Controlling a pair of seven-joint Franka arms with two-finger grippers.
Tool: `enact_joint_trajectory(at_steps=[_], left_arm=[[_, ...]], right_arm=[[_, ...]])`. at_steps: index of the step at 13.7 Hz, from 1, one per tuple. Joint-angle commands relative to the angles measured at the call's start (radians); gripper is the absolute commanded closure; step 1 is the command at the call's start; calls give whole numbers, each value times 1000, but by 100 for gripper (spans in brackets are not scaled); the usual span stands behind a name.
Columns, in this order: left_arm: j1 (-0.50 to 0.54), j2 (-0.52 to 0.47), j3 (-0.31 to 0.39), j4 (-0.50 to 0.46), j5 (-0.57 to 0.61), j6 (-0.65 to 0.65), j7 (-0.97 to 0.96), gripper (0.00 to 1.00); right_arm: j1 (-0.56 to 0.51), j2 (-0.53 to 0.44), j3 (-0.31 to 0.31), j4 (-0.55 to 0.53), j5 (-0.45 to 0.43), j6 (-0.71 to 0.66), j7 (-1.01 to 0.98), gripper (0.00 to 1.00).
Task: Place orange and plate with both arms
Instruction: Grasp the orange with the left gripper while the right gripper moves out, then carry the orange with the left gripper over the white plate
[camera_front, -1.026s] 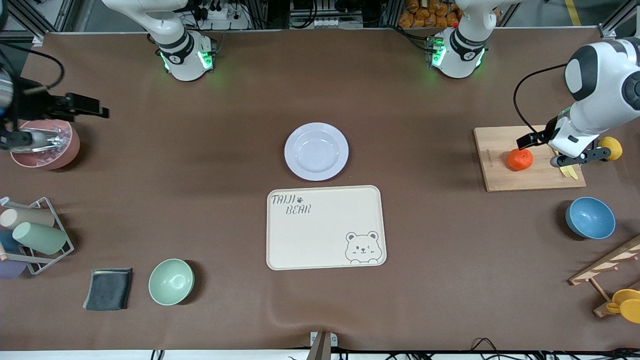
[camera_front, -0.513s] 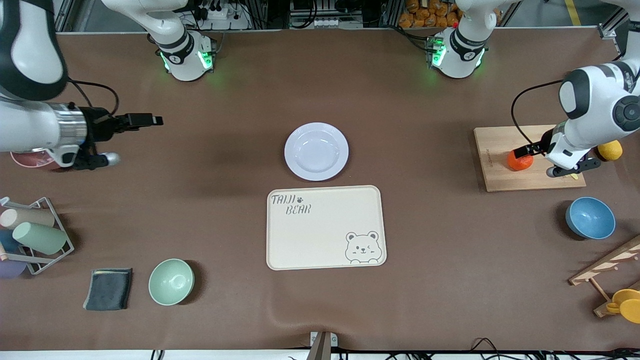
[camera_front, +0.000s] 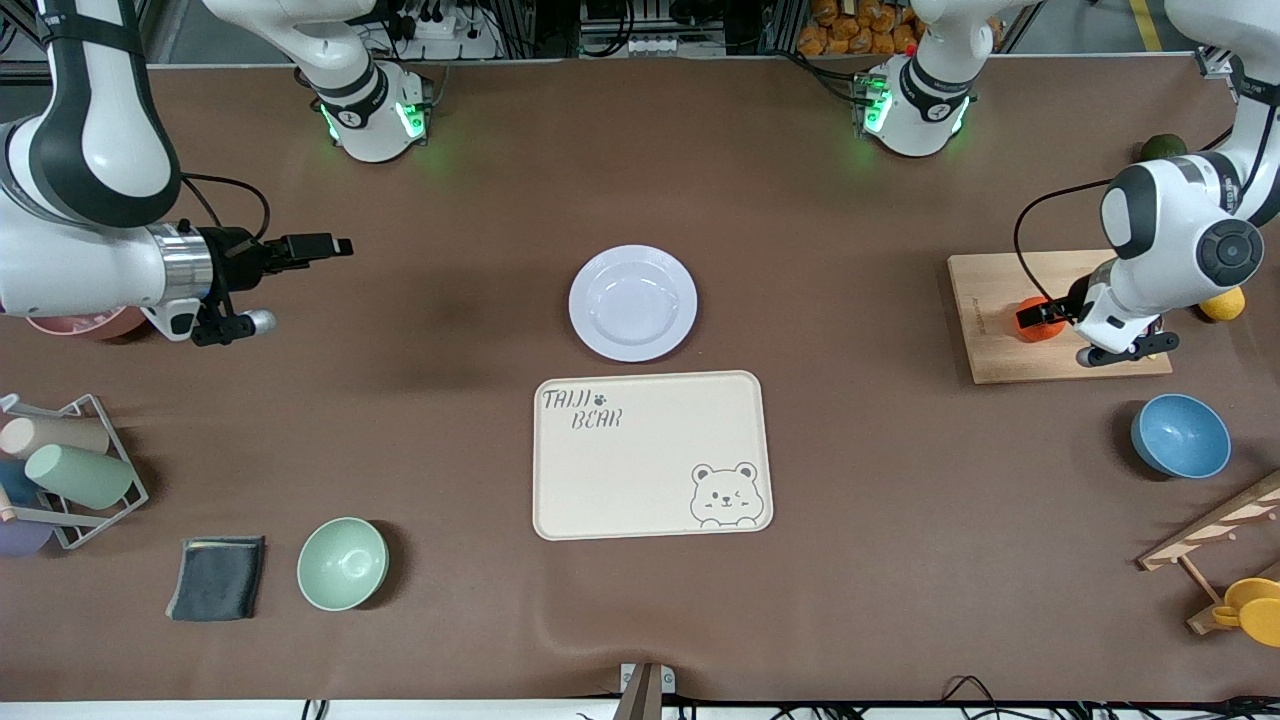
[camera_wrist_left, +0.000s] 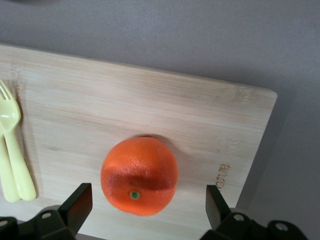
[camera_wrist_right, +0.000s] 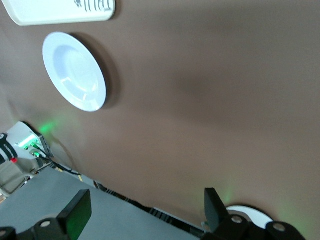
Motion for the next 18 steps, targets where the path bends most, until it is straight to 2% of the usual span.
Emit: enact_joint_trajectory(at_steps=[1,5,6,7,8,10,11,12,14,16,18], left_arm=[[33,35,-9,-3,26,52,6,0],[42,63,-9,-1,42,72,6,0],[43,68,-9,-1,49,75,6,3],[42,78,-9,0,49,75,6,21],[43,91,-9,0,49,89,6,32],[43,101,-11,-1,49,101,5,71],[42,103,-11,-1,51,101,6,86],[39,98,-13,0,51,101,6,96],[34,53,-61,5,49,76,-6,99],[36,-19,-171,28,37,-45,-52,100],[34,-49,-294,80,11,-130,-115,100]], right_arm=[[11,-31,-7,-30,24,58,-54,0],[11,-30,-7,-24,26,63,-61,0],[17,-27,-7,-19,26,78,-62,0],[24,-28,-7,-21,24,86,-62,0],[24,-28,-7,-19,26,87,-62,0],[46,-25,-7,11,26,109,-59,0],[76,-20,-7,19,29,135,-49,0],[92,-17,-7,19,29,168,-47,0],[100,-16,-7,21,29,198,-47,0],[100,-14,-7,27,33,224,-47,0],[98,-11,-7,33,30,232,-47,0]])
